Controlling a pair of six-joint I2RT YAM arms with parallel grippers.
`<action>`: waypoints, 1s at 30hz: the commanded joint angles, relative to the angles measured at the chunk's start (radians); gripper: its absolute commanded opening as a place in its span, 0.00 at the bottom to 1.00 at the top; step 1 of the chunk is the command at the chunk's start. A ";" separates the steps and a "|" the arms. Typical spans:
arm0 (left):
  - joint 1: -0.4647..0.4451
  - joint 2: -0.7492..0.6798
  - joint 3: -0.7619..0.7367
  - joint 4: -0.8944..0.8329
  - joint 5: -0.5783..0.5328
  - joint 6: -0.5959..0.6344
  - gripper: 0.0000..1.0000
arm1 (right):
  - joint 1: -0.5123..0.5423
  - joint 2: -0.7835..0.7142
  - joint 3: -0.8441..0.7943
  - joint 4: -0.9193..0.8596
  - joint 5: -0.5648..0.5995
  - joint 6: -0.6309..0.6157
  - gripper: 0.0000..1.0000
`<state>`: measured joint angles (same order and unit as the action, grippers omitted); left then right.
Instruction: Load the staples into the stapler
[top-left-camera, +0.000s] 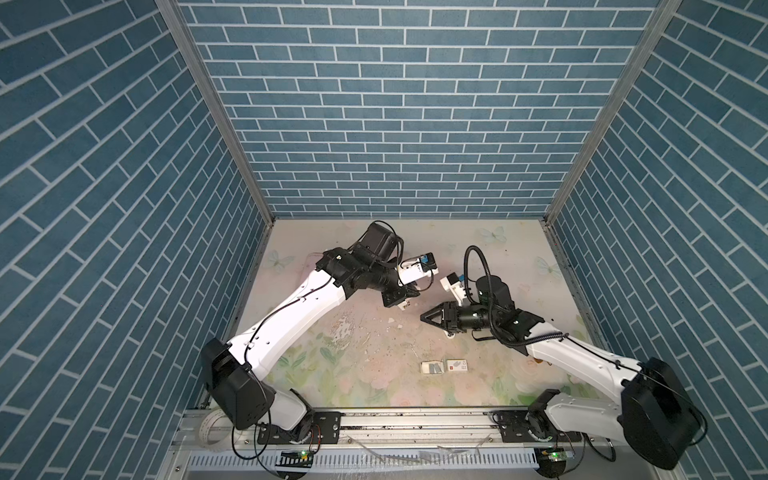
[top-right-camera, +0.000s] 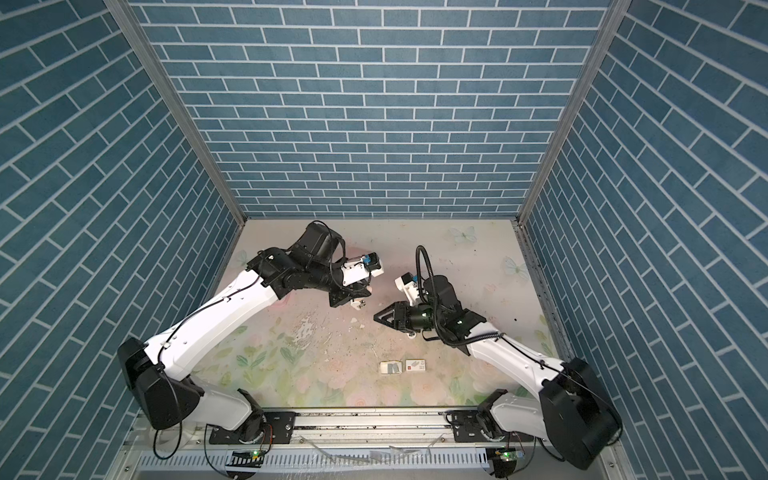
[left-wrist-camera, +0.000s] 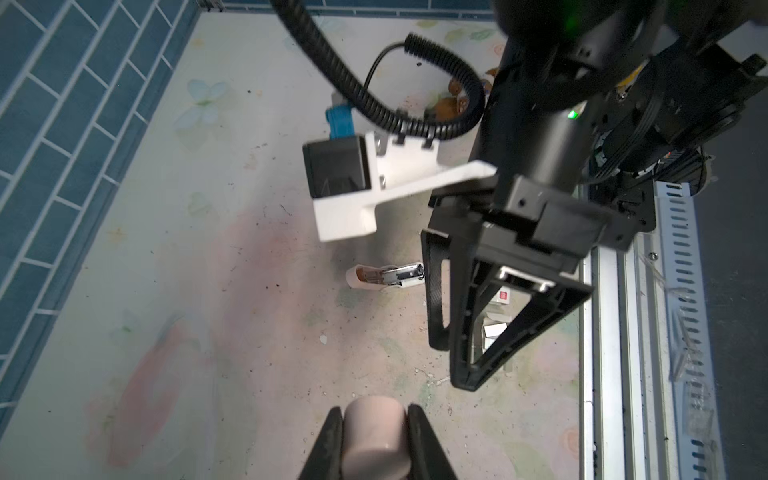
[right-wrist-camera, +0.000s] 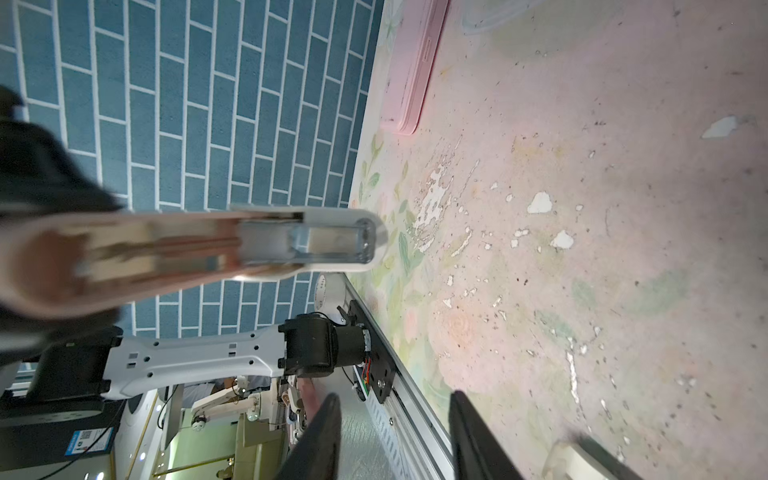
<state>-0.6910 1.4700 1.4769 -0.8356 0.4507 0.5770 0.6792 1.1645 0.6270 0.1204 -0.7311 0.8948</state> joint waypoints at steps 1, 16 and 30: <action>0.018 -0.020 -0.033 -0.008 0.079 0.008 0.00 | -0.003 -0.101 -0.020 -0.086 0.029 -0.141 0.50; 0.086 0.112 0.115 -0.164 0.476 -0.033 0.00 | -0.002 -0.116 -0.037 0.170 -0.107 -0.242 0.55; 0.100 0.171 0.160 -0.168 0.617 -0.092 0.00 | 0.011 -0.036 0.040 0.211 -0.133 -0.236 0.55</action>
<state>-0.5987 1.6245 1.6100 -0.9833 0.9993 0.5056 0.6827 1.1221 0.6273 0.2741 -0.8333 0.6758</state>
